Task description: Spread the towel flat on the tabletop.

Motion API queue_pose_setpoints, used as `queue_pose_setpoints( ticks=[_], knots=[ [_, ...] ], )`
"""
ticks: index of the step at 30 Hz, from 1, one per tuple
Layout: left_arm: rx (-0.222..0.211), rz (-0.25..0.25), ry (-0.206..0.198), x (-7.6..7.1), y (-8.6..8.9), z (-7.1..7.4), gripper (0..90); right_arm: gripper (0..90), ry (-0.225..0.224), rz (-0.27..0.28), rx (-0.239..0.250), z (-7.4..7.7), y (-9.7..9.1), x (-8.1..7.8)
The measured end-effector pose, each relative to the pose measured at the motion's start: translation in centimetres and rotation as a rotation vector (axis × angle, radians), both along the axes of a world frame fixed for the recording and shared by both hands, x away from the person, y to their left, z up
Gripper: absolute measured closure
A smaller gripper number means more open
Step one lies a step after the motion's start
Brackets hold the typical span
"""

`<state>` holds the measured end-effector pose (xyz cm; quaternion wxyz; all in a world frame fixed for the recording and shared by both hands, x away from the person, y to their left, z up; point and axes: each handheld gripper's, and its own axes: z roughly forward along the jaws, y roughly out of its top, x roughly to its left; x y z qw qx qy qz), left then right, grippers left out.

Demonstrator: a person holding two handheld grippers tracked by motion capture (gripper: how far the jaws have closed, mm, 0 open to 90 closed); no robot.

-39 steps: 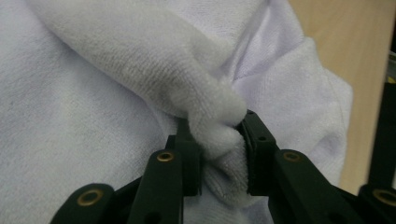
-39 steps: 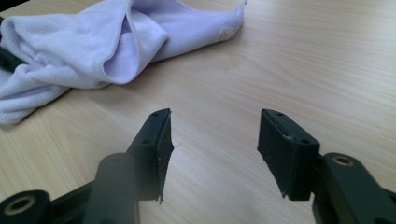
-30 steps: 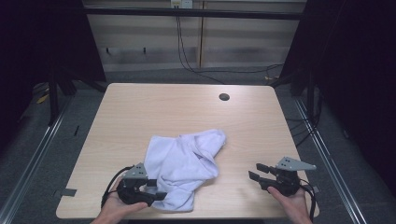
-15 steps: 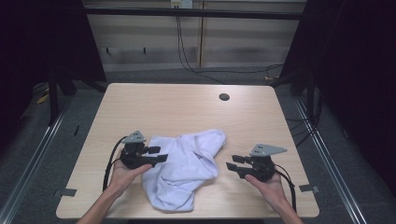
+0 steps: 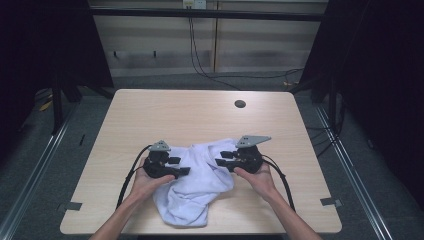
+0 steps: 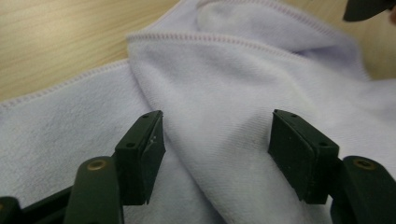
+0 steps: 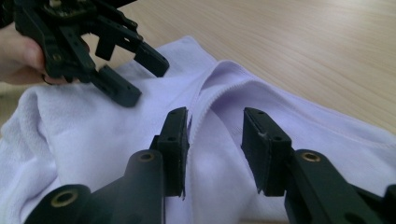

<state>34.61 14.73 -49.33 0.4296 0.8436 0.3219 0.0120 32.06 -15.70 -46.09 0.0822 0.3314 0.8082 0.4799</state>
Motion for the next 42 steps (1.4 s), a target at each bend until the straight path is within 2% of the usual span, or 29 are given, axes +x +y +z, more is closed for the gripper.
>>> queue_pose_setpoints(
  ticks=[1, 2, 4, 5, 7, 8, 9, 10, 12, 14, 16, 17, 23, 25, 29, 31, 33, 35, 37, 39, 40, 42],
  knots=[
    [0.018, 0.006, -0.004, 0.1, -0.1, -0.2, 33.3, 59.6, 0.010, 0.001, 0.014, -0.2, 0.2, 0.2],
    [0.014, 0.000, 0.007, 0.2, 0.0, -0.3, 32.2, 58.8, 0.030, 0.015, 0.036, -0.5, 0.5, 0.4],
    [0.009, -0.013, 0.017, 0.3, -0.1, -0.6, 33.7, 57.9, 0.031, 0.019, -0.002, -1.0, 1.1, 0.6],
    [0.013, -0.023, 0.019, 0.3, -0.2, -0.7, 33.7, 57.7, 0.043, 0.026, 0.005, -1.2, 1.3, 0.6],
    [0.017, -0.028, 0.013, 0.2, -0.5, -0.8, 36.9, 58.6, 0.045, 0.032, -0.034, -1.9, 1.9, 0.8],
    [0.018, -0.040, 0.005, 0.1, -0.6, -0.7, 40.2, 60.5, 0.052, 0.027, -0.064, -2.2, 2.2, 0.9],
    [0.014, -0.057, 0.005, 0.0, -0.7, -0.6, 55.8, 67.5, 0.067, 0.016, -0.089, -3.0, 2.6, 1.1],
    [0.015, -0.058, -0.002, -0.1, -0.8, -0.5, 55.8, 67.5, 0.067, 0.016, -0.089, -3.0, 2.6, 1.1],
    [0.009, -0.057, -0.021, -0.2, -0.7, -0.4, 74.7, 80.6, 0.079, -0.014, -0.088, -3.3, 2.6, 1.2],
    [-0.024, -0.054, -0.023, -0.1, -0.2, 0.0, 81.6, 86.4, 0.088, -0.030, -0.057, -3.1, 2.2, 1.2],
    [-0.072, -0.043, -0.027, 0.0, 0.5, 0.6, 82.9, 87.4, 0.085, -0.058, -0.060, -2.7, 1.8, 1.1],
    [-0.088, -0.035, -0.036, -0.1, 0.8, 1.0, 83.4, 87.5, 0.089, -0.066, -0.043, -2.6, 1.3, 1.1],
    [-0.145, 0.005, -0.054, 0.0, 2.6, 2.1, 83.8, 87.5, 0.090, -0.142, 0.014, -1.7, -1.4, 1.5],
    [-0.168, 0.026, -0.056, 0.1, 3.5, 2.4, 83.9, 87.3, 0.091, -0.184, 0.041, -1.2, -2.8, 1.7],
    [-0.206, 0.105, -0.062, 0.4, 5.9, 2.9, 84.5, 87.6, 0.061, -0.254, 0.074, 0.3, -5.8, 1.8],
    [-0.263, 0.106, -0.044, 0.4, 6.6, 3.2, 84.6, 87.5, 0.057, -0.274, 0.110, 0.9, -7.2, 1.7],
    [-0.267, 0.099, -0.075, -0.1, 6.3, 4.0, 84.8, 87.7, 0.054, -0.274, 0.121, 1.3, -7.7, 1.3],
    [-0.279, 0.086, -0.097, -0.1, 6.0, 5.1, 84.8, 87.7, 0.043, -0.272, 0.086, 1.6, -7.5, 1.0],
    [-0.321, 0.098, -0.120, 0.1, 6.2, 6.1, 84.8, 87.7, 0.046, -0.276, 0.114, 2.0, -7.8, 1.2],
    [-0.350, 0.111, -0.142, 0.5, 6.2, 7.1, 84.8, 87.7, 0.036, -0.288, 0.163, 2.7, -8.2, 1.6],
    [-0.350, 0.117, -0.152, 0.6, 6.0, 7.4, 84.8, 87.7, 0.025, -0.297, 0.186, 3.4, -8.2, 1.9],
    [-0.349, 0.127, -0.178, 1.2, 5.8, 8.4, 84.8, 87.7, 0.006, -0.312, 0.192, 4.6, -8.1, 2.5]
  ],
)
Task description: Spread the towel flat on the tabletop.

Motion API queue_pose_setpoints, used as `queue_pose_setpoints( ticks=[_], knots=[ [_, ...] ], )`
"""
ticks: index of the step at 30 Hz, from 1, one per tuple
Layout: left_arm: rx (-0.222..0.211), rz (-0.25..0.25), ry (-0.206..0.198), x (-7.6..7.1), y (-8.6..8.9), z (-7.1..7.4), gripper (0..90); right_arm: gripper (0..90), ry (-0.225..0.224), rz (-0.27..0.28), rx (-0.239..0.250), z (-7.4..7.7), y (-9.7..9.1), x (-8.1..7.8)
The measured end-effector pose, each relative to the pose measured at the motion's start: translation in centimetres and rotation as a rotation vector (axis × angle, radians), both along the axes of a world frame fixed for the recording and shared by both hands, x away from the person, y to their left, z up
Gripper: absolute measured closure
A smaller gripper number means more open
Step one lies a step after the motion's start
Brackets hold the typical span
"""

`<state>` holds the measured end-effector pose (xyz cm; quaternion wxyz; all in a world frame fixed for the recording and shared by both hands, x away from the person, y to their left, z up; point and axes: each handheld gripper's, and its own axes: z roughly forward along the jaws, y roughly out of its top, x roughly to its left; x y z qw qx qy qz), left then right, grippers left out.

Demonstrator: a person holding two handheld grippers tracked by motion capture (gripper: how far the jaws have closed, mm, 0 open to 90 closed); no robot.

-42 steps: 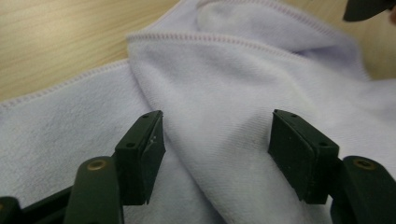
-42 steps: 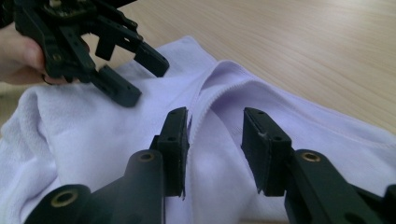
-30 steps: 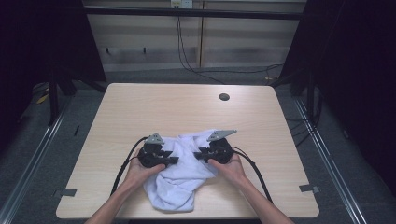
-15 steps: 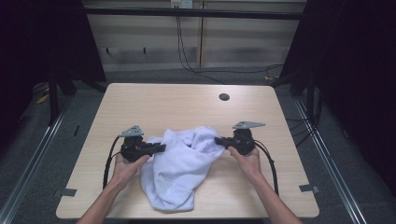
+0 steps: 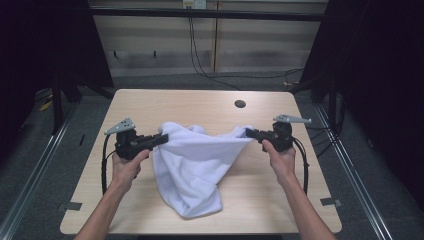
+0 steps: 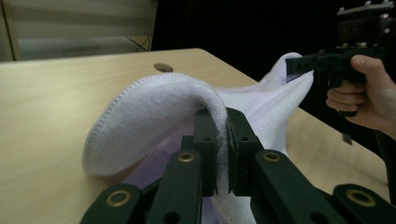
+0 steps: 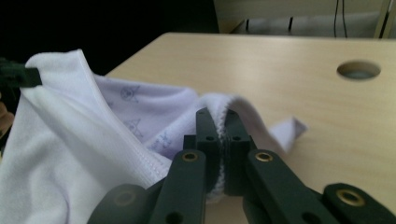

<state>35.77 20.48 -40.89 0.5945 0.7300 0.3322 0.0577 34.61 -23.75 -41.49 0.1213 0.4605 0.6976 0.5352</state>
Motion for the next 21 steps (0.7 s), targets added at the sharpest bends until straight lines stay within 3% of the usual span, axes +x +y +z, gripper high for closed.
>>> queue_pose_setpoints(
  ticks=[2, 6, 8, 12, 15, 17, 19, 21],
  knots=[
    [-0.003, 0.026, -0.030, 0.8, 0.0, 1.6, 84.8, 87.6, -0.028, -0.010, 0.011, 1.8, 0.2, 0.9],
    [-0.055, 0.065, -0.062, 2.1, 0.2, 4.5, 84.7, 87.6, -0.077, -0.023, 0.030, 5.5, 0.2, 2.8],
    [-0.049, 0.080, -0.085, 2.6, 0.1, 5.8, 84.7, 87.6, -0.089, -0.041, 0.016, 7.3, 0.3, 4.1],
    [-0.095, 0.096, -0.134, 4.1, 0.0, 8.7, 84.7, 87.4, -0.104, -0.051, 0.008, 10.2, 0.3, 6.7],
    [-0.137, 0.093, -0.156, 5.4, -0.3, 11.2, 84.7, 87.6, -0.122, -0.072, 0.075, 12.1, -0.1, 8.7],
    [-0.108, 0.099, -0.207, 5.6, -0.4, 13.2, 84.7, 87.6, -0.147, -0.078, 0.104, 13.4, -0.4, 9.7],
    [-0.113, 0.080, -0.245, 5.2, -0.5, 14.9, 84.7, 87.6, -0.183, -0.071, 0.106, 15.0, -0.7, 10.1],
    [-0.052, 0.072, -0.308, 3.9, -0.9, 16.4, 84.7, 87.7, -0.232, -0.056, 0.132, 16.7, -1.1, 9.8]
  ],
)
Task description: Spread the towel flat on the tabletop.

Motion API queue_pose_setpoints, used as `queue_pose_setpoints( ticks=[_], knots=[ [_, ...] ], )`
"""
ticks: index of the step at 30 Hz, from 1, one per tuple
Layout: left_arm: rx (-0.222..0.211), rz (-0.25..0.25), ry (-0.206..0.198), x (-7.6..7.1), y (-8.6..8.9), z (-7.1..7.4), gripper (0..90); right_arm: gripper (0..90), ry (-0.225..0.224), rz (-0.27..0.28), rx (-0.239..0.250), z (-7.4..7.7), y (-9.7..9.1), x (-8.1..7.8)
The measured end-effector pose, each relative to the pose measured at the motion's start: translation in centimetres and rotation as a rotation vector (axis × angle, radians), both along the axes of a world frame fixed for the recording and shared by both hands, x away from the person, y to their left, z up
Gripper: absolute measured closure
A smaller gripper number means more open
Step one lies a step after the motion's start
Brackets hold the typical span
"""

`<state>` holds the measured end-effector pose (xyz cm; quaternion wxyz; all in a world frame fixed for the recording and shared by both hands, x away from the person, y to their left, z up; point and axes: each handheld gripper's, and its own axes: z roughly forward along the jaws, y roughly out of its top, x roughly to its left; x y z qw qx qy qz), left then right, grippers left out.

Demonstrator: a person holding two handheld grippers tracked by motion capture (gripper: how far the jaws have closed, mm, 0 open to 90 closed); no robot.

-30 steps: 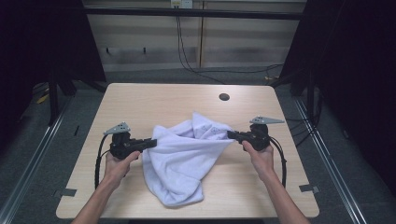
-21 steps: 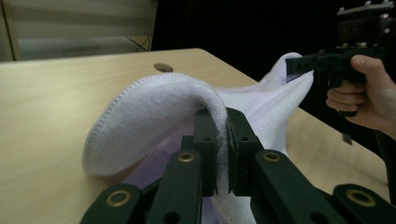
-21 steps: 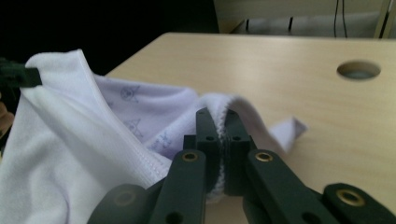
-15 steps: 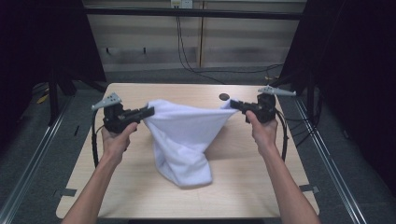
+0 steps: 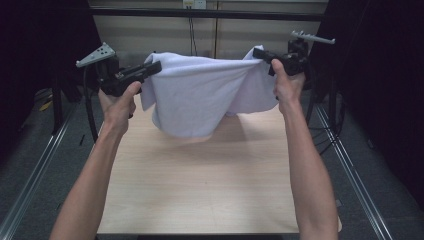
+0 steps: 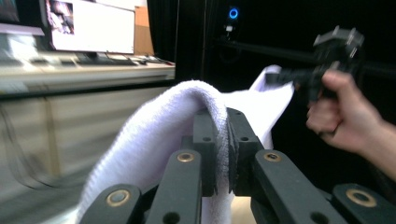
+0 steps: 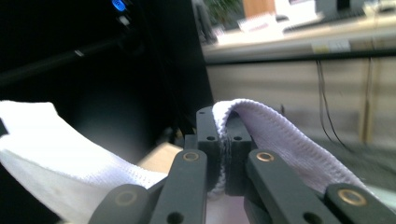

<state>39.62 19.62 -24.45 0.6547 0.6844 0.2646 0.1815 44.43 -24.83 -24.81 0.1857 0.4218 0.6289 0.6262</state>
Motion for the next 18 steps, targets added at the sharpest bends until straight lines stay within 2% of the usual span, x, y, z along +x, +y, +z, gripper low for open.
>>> queue_pose_setpoints(
  ticks=[1, 2, 4, 5, 6, 7, 8, 9, 10, 11, 12, 15, 16, 17, 18],
  knots=[
    [0.019, -0.014, -0.012, -0.5, -0.1, 0.2, 84.7, 87.8, -0.036, 0.016, 0.010, 0.7, -0.1, -0.6],
    [0.022, -0.026, -0.018, -1.4, -0.1, 0.0, 84.7, 87.8, -0.049, 0.028, 0.011, 0.9, -0.2, -1.0],
    [0.030, -0.054, -0.008, -2.6, 0.0, -1.3, 84.7, 87.9, -0.058, 0.065, -0.026, 0.4, -0.2, -2.3],
    [0.039, -0.069, 0.009, -3.3, 0.0, -2.8, 84.7, 87.9, -0.052, 0.081, -0.043, -0.1, -0.2, -2.8],
    [0.042, -0.098, 0.041, -3.6, -0.2, -4.2, 84.7, 87.9, -0.033, 0.107, -0.067, -1.4, -0.3, -3.7],
    [0.068, -0.120, 0.079, -4.0, -0.3, -5.7, 84.6, 87.9, -0.013, 0.132, -0.110, -2.7, -0.2, -4.3],
    [0.092, -0.120, 0.087, -4.4, -0.4, -6.9, 84.4, 87.9, 0.011, 0.140, -0.155, -4.0, -0.2, -5.1],
    [0.101, -0.132, 0.111, -4.9, -0.4, -8.4, 84.4, 88.0, 0.032, 0.150, -0.158, -5.1, -0.3, -5.6],
    [0.091, -0.158, 0.150, -5.3, -0.4, -9.8, 84.4, 88.0, 0.062, 0.165, -0.168, -6.6, -0.4, -6.3],
    [0.099, -0.176, 0.178, -5.9, -0.5, -11.6, 84.4, 88.0, 0.080, 0.169, -0.191, -7.9, -0.6, -7.1],
    [0.115, -0.187, 0.208, -6.3, -0.9, -13.0, 84.4, 87.9, 0.111, 0.172, -0.185, -9.6, -1.0, -7.8],
    [0.160, -0.226, 0.269, -7.7, -1.8, -16.2, 84.1, 88.0, 0.182, 0.175, -0.184, -13.0, -1.5, -9.4],
    [0.164, -0.236, 0.286, -8.3, -2.2, -17.2, 83.5, 88.0, 0.206, 0.173, -0.196, -14.1, -1.6, -9.9],
    [0.153, -0.259, 0.316, -8.8, -2.6, -18.1, 83.3, 88.0, 0.230, 0.174, -0.183, -15.2, -1.7, -10.6],
    [0.168, -0.287, 0.343, -9.4, -3.2, -19.0, 82.9, 88.0, 0.254, 0.170, -0.190, -16.3, -1.8, -11.2]
  ],
)
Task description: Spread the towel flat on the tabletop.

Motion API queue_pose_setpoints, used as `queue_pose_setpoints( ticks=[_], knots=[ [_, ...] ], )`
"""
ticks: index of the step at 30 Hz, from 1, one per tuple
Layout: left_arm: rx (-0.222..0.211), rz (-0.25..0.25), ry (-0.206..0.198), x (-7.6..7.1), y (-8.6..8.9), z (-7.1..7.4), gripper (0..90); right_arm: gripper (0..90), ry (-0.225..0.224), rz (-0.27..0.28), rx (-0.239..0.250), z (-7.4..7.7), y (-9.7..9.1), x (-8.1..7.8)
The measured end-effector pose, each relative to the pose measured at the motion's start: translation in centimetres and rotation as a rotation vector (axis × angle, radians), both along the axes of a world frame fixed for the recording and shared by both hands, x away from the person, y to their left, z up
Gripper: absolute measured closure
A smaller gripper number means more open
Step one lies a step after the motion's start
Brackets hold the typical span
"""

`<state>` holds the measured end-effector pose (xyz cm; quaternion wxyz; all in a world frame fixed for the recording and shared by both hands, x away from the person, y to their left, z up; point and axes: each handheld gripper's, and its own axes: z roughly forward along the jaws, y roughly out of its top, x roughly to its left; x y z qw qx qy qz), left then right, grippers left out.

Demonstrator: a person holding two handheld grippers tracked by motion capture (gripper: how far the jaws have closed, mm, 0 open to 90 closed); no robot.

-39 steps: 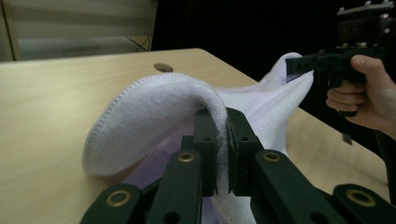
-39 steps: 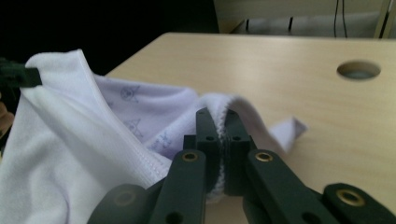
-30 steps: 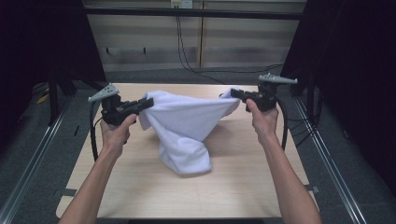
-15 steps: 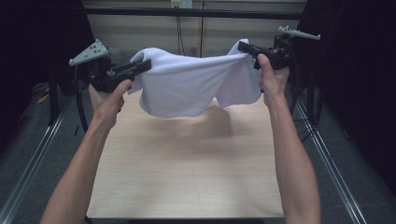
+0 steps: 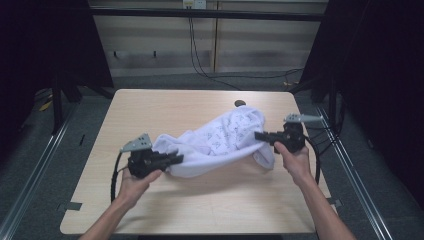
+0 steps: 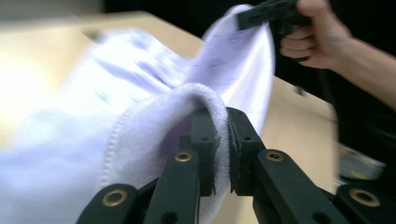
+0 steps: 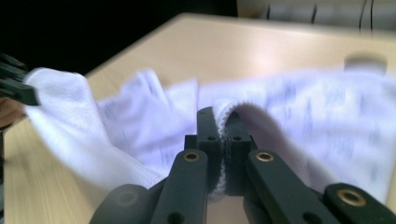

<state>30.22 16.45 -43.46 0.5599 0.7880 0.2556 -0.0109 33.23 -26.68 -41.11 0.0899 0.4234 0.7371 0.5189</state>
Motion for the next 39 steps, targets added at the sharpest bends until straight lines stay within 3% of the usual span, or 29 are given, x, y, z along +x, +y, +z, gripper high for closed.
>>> queue_pose_setpoints(
  ticks=[2, 3, 5, 8, 9, 12, 15, 17, 20, 22, 25, 29, 31, 34, 37, 39],
  knots=[
    [0.036, -0.036, 0.007, -1.0, -0.7, -1.1, 81.7, 88.0, 0.047, -0.015, -0.016, -2.1, -0.5, -1.5],
    [0.039, -0.058, 0.036, -1.4, -0.9, -1.6, 81.1, 88.0, 0.066, -0.019, -0.048, -2.9, -0.7, -2.2],
    [0.079, -0.072, 0.032, -2.1, -1.0, -2.1, 78.0, 88.0, 0.096, -0.024, -0.059, -4.2, -1.3, -3.3],
    [0.078, -0.087, 0.050, -3.0, -0.4, -2.5, 74.0, 88.0, 0.124, -0.034, -0.077, -5.5, -2.1, -4.2],
    [0.084, -0.090, 0.041, -3.1, -0.1, -2.4, 73.5, 88.0, 0.123, -0.035, -0.096, -5.8, -2.3, -4.3],
    [0.046, -0.082, 0.046, -3.4, 0.9, -2.1, 72.5, 88.0, 0.135, -0.056, -0.136, -6.6, -2.6, -3.8],
    [0.050, -0.075, 0.015, -3.6, 1.6, -1.6, 71.0, 87.8, 0.144, -0.107, -0.169, -7.4, -3.4, -2.7],
    [0.058, -0.041, 0.014, -2.7, 2.3, -1.7, 71.6, 85.7, 0.142, -0.138, -0.178, -7.6, -4.1, -2.1],
    [0.074, 0.057, -0.022, -1.1, 3.5, -2.2, 79.5, 65.4, 0.147, -0.183, -0.199, -7.7, -4.8, -2.1],
    [0.079, 0.109, -0.014, 0.1, 4.7, -2.5, 82.7, 58.2, 0.133, -0.165, -0.232, -7.2, -4.3, -3.3],
    [0.094, 0.173, -0.003, 1.5, 5.7, -2.9, 82.7, 53.4, 0.120, -0.157, -0.215, -6.5, -4.2, -5.4],
    [0.112, 0.237, 0.039, 3.3, 6.3, -4.1, 75.7, 48.7, 0.120, -0.205, -0.217, -5.9, -5.0, -8.1],
    [0.123, 0.242, 0.037, 3.9, 6.0, -4.6, 72.6, 48.0, 0.114, -0.214, -0.226, -5.7, -5.1, -9.3],
    [0.160, 0.220, 0.065, 4.9, 5.1, -5.4, 70.1, 48.0, 0.085, -0.180, -0.170, -5.2, -4.8, -10.8],
    [0.199, 0.181, 0.101, 5.5, 4.0, -6.1, 63.4, 48.1, 0.066, -0.116, -0.138, -4.7, -2.7, -10.6],
    [0.243, 0.180, 0.101, 5.4, 3.2, -6.6, 62.8, 48.1, 0.059, -0.064, -0.136, -4.6, -0.8, -10.1]
  ],
)
